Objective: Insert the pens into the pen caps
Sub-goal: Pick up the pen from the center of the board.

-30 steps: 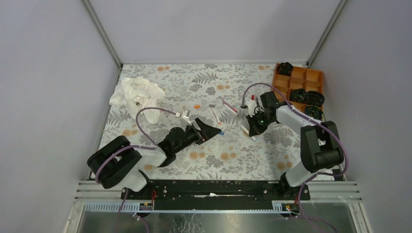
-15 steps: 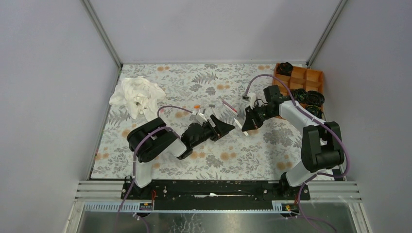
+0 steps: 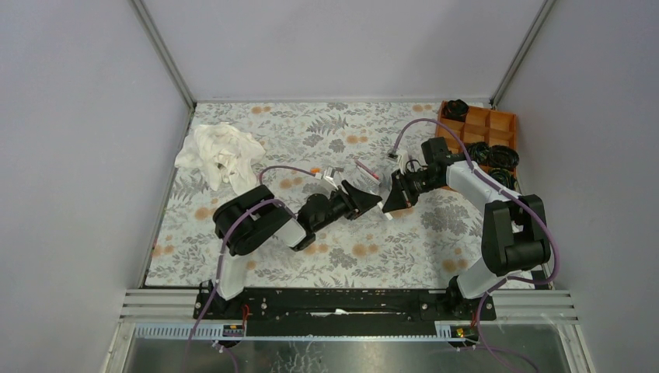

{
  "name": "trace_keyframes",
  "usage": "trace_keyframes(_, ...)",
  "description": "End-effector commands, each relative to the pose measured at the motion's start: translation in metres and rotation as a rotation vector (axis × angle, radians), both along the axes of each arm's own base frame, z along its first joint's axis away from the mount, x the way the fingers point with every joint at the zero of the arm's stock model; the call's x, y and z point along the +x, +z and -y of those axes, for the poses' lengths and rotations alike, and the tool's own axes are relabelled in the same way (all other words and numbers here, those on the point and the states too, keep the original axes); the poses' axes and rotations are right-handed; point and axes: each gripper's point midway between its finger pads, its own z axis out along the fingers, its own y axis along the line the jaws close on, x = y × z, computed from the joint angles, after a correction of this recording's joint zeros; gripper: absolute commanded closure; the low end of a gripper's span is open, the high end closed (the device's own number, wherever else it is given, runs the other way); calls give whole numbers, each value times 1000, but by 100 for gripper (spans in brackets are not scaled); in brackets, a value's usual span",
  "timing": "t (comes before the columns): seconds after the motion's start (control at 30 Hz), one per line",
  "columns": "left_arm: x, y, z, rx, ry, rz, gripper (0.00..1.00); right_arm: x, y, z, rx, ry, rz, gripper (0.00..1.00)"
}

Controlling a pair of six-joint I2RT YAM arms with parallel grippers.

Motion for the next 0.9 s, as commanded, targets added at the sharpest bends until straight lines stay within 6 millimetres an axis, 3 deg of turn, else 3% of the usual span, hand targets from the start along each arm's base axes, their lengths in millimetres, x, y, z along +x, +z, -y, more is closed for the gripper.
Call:
trace_keyframes(0.0, 3, 20, 12, -89, -18, 44, 48, -4, 15, -6, 59, 22, -16, 100)
trace_keyframes(0.07, 3, 24, 15, -100, -26, 52, 54, -5, 13, -5, 58, 22, -21, 100)
trace_keyframes(0.13, 3, 27, 16, -107, -32, 59, 67, -4, 13, -5, 54, 19, -19, 100)
trace_keyframes(0.37, -4, 35, 17, -135, -54, 75, 100, -1, 13, -6, 52, 5, -17, 100)
trace_keyframes(0.47, -6, 41, 17, -143, -51, 104, 100, -3, 16, -6, 64, 2, -12, 96)
trace_keyframes(0.57, -8, 56, 13, -154, -26, 182, 100, -9, 23, -9, 117, 4, -20, 61)
trace_keyframes(0.63, -10, 69, 10, -157, 3, 254, 100, -16, 30, -13, 176, 13, -35, 50)
trace_keyframes(0.73, -13, 87, 10, -163, 32, 331, 100, -23, 40, -21, 268, 10, -67, 48)
trace_keyframes(0.87, -12, 103, 9, -182, 80, 366, 100, -24, 51, -26, 341, -1, -66, 55)
